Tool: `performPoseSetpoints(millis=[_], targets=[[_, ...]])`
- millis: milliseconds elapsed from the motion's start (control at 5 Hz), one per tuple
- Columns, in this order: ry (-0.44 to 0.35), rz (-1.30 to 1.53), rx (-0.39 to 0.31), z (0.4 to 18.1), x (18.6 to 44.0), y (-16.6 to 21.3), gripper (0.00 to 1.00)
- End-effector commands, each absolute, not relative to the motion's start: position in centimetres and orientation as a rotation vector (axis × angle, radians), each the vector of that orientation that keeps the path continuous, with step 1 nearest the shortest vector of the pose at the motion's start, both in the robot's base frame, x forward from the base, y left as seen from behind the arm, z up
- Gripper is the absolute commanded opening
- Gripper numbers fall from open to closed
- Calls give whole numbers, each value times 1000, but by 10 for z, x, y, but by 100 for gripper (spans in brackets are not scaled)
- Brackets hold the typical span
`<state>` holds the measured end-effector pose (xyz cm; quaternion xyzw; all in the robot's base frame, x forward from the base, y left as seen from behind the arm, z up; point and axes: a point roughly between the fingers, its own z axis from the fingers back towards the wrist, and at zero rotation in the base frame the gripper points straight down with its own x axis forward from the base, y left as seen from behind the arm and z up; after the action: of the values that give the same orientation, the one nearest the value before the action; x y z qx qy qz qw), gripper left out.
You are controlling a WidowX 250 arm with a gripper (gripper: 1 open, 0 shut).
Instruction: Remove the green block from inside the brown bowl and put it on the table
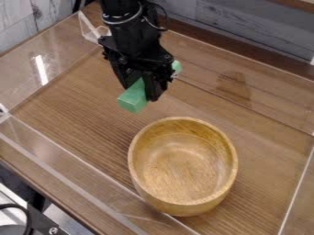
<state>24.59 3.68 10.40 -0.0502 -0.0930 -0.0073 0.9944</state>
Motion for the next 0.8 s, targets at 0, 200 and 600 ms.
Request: performPoseSetpoints(millis=[0,200,600], targets=[[-241,-14,-74,111,261,49,0],[-239,-16,-67,105,265,54,0],[-238,-21,-54,91,273,63,0]])
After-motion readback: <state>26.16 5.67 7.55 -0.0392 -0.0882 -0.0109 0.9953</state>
